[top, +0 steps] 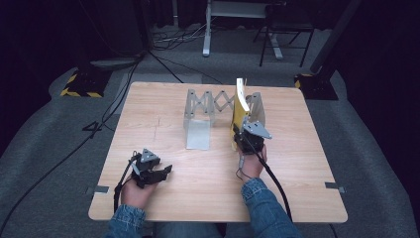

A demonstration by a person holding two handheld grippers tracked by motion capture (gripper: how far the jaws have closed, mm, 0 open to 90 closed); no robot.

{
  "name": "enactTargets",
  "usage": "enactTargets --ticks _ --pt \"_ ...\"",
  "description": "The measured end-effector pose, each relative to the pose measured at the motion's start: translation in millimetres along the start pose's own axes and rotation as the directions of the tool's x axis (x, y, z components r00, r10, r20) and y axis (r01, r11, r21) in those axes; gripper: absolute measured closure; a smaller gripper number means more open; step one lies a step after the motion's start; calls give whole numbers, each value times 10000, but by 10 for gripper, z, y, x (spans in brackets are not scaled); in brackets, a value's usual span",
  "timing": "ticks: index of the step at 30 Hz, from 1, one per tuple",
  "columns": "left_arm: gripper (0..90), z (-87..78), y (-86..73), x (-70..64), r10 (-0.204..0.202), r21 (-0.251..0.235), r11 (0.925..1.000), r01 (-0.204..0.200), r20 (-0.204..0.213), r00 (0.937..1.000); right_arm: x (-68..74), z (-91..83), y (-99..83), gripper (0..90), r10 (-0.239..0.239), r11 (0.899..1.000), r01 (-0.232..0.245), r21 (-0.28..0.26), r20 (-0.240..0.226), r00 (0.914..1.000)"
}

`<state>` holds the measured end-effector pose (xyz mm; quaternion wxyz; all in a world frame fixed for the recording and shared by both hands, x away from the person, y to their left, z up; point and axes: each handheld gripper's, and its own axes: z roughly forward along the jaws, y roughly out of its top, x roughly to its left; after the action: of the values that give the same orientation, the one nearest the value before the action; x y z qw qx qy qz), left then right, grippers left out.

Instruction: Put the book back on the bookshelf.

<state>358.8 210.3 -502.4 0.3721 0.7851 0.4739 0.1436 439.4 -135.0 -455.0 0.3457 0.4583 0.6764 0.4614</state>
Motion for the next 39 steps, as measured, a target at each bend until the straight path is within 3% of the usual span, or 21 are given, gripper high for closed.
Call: enactTargets --ticks 7,12,23,27,33,39 --pt "400 8 -10 -11 250 -34 9997 -250 -111 9996 -25 -13 8 649 80 9999 -78 133 -120 9999" --pt "401 -17 -36 -16 390 -3 9992 -391 -325 9987 -64 -72 64 547 401 9990 -412 -160 -615 9973" --pt "387 -147 -147 83 29 -80 10000 -31 -258 9997 -176 -452 257 488 -275 9989 225 -412 -1251 9918" --pt "378 -173 -171 75 416 47 9991 -415 -392 9984 -227 -631 311 485 -499 9975 415 -575 -1536 9869" --pt "356 -181 -188 45 898 185 9959 -890 -525 9946 -398 -858 319 478 -445 9990 424 -143 -2104 9766" --pt "349 -181 -187 45 912 209 9957 -903 -500 9946 -621 -1038 282 449 -50 9994 124 308 -2325 9726"
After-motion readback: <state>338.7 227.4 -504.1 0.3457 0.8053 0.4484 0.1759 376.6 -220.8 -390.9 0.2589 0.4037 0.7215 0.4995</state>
